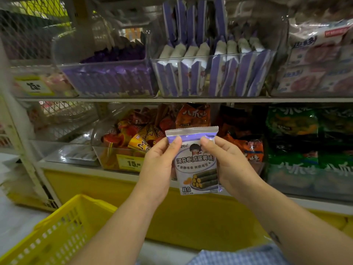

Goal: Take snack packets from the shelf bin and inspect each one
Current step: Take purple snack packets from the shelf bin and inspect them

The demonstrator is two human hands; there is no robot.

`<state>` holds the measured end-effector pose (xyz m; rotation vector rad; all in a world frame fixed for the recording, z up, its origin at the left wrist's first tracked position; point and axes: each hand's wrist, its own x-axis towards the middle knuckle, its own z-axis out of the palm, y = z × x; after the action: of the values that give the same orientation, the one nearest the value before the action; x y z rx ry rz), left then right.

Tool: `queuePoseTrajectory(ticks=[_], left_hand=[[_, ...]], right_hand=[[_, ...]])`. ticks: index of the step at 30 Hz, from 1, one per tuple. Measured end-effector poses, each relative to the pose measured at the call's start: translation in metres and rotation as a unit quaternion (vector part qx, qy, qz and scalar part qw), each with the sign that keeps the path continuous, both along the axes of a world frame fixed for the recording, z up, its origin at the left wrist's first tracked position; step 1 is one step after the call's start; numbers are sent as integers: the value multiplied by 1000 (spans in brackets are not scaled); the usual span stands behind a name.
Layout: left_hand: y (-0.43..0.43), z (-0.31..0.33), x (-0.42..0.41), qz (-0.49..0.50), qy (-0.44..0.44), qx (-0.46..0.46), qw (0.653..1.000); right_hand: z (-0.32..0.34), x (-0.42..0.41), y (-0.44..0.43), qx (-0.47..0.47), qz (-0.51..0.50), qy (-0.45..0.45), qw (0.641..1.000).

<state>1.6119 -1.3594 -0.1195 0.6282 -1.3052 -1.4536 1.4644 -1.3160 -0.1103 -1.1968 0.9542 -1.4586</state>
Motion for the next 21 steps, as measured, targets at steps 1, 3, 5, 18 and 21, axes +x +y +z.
queuePoseTrajectory(ticks=[1, 3, 5, 18, 21], left_hand=[[0, 0, 0, 0, 7, 8, 1000], [-1, -1, 0, 2, 10, 21, 1000], [-1, -2, 1, 4, 8, 28, 1000], [0, -3, -1, -28, 10, 64, 998], [-1, -3, 0, -36, 14, 61, 997]], right_hand=[[1, 1, 0, -3, -4, -15, 1000], [3, 2, 1, -2, -10, -44, 999], [3, 2, 0, 2, -24, -52, 998], [4, -1, -3, 21, -76, -109, 991], [4, -3, -6, 46, -67, -122, 989]])
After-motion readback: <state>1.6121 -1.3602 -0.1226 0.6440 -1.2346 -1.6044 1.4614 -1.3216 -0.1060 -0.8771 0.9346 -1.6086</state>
